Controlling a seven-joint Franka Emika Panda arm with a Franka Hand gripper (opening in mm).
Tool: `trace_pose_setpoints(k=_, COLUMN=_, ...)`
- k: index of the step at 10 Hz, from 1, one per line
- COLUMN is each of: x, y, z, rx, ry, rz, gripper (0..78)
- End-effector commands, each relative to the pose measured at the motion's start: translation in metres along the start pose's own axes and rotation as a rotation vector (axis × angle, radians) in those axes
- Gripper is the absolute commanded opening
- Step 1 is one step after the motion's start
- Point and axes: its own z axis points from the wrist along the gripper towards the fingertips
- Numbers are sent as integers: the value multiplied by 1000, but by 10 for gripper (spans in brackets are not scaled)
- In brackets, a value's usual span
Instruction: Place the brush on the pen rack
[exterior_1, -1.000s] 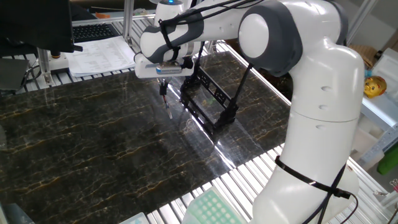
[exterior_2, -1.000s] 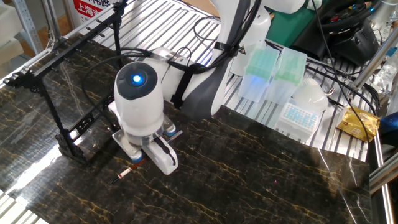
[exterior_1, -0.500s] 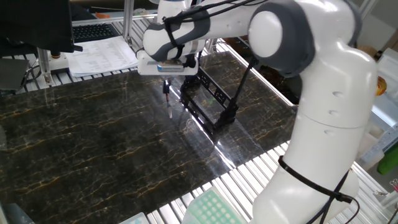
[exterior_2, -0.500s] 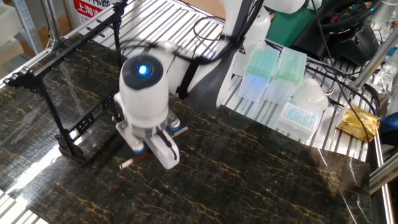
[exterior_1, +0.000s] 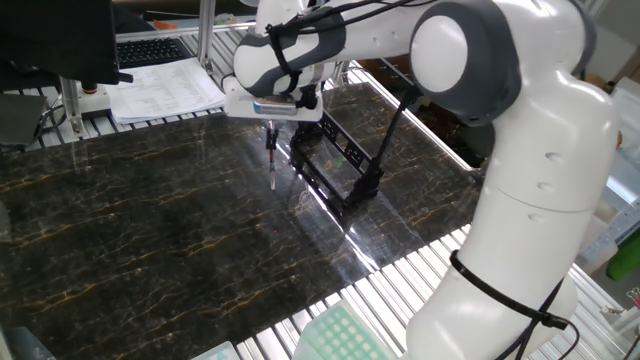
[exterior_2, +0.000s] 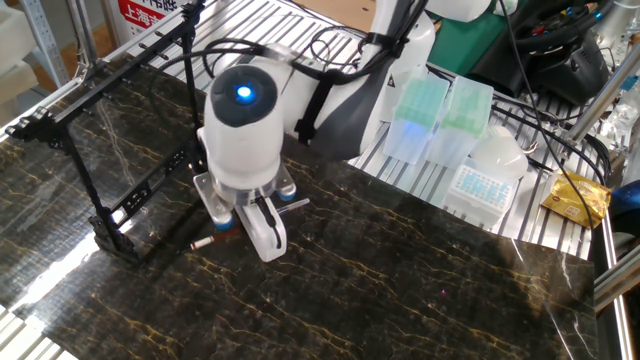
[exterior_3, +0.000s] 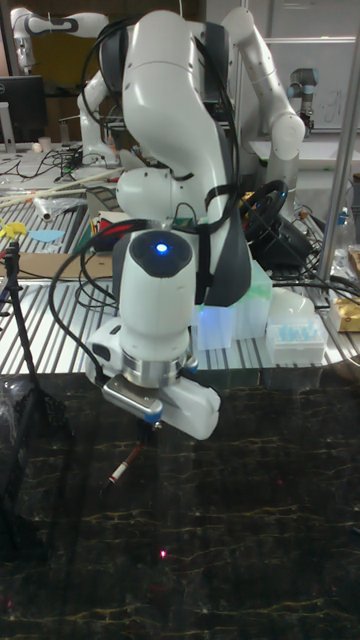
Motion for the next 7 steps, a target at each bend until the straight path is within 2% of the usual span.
trace_pose_setpoints(k=1, x=3, y=-10, z=-7, rx=-8, ry=-47, rz=58, gripper=12)
trace_pose_setpoints(k=4, x=9, y=-16, z=-14, rx=0, ry=-78, rz=74, gripper=12)
trace_pose_setpoints(k=5, x=12, y=-16, z=-16, rx=2, ry=-77, rz=77, gripper=12)
trace_pose_setpoints(k=7, x=13, y=-15, z=-17, rx=-3, ry=-50, rz=63, gripper=12)
